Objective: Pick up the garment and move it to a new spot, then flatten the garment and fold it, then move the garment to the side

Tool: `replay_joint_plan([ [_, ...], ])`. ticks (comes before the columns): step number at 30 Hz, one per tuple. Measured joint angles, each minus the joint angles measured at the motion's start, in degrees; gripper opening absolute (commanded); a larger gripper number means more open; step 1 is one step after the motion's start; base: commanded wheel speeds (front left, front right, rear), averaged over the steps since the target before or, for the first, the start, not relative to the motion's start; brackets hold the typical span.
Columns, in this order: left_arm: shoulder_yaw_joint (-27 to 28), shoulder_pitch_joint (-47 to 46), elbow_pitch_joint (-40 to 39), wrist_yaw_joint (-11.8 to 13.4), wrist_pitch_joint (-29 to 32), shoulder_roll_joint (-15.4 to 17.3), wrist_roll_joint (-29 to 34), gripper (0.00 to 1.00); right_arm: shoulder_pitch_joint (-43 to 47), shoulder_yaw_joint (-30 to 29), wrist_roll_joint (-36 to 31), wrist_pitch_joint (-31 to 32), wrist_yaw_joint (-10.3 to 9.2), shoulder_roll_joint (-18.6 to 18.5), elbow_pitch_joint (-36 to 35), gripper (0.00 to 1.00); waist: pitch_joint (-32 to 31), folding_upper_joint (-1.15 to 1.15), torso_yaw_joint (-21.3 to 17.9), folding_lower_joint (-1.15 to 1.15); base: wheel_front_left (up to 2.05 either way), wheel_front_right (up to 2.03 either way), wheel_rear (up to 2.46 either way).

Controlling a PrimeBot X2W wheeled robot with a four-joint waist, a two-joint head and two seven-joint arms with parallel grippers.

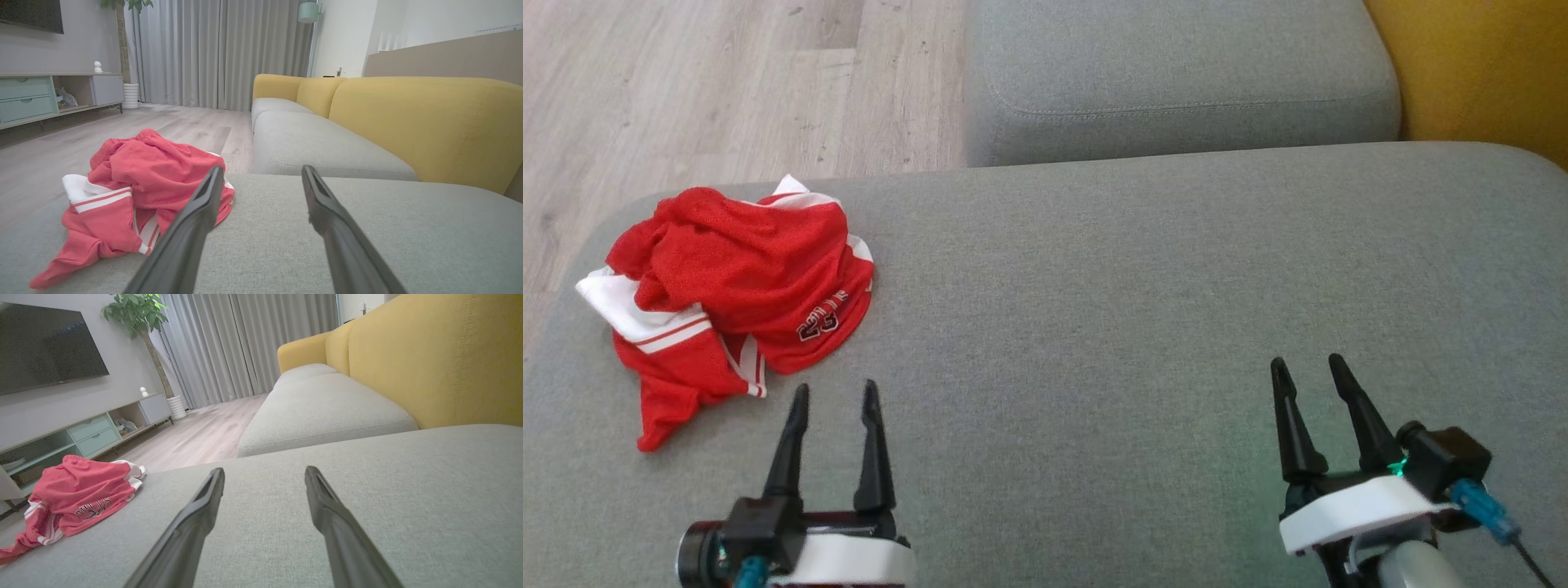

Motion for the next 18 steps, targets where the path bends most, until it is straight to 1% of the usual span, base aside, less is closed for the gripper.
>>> replay_joint_plan([
  [3, -0.25, 0.08, 0.88, 0.04, -0.52, 0.01, 2.20, 1.00, 0.00, -0.05, -1.77, -0.44, 0.00, -0.01, 1.62, 1.00, -0.05, 0.00, 0.09, 0.00, 0.00, 0.00, 0.00],
  [6, -0.40, 0.13, 1.80, 0.73, -1.02, 0.02, 3.89, 1.00, 0.00, -0.05, -3.46, -0.98, 0.00, -0.01, 3.15, 1.00, -0.06, 0.00, 0.20, 0.00, 0.00, 0.00, 0.00],
  [13, -0.69, 0.12, 2.77, 1.58, -2.13, 0.03, 7.05, 1.00, -0.02, 0.14, -7.27, -2.02, 0.00, -0.03, 4.26, 1.00, 0.06, 0.00, 0.32, 0.00, 0.00, 0.00, 0.00],
  [18, -0.71, 0.10, 3.67, 1.58, -2.20, 0.03, 7.32, 1.00, -0.04, 0.24, -7.61, -2.02, 0.00, -0.03, 4.66, 1.00, 0.26, 0.00, 0.30, 0.00, 0.00, 0.00, 0.00],
])
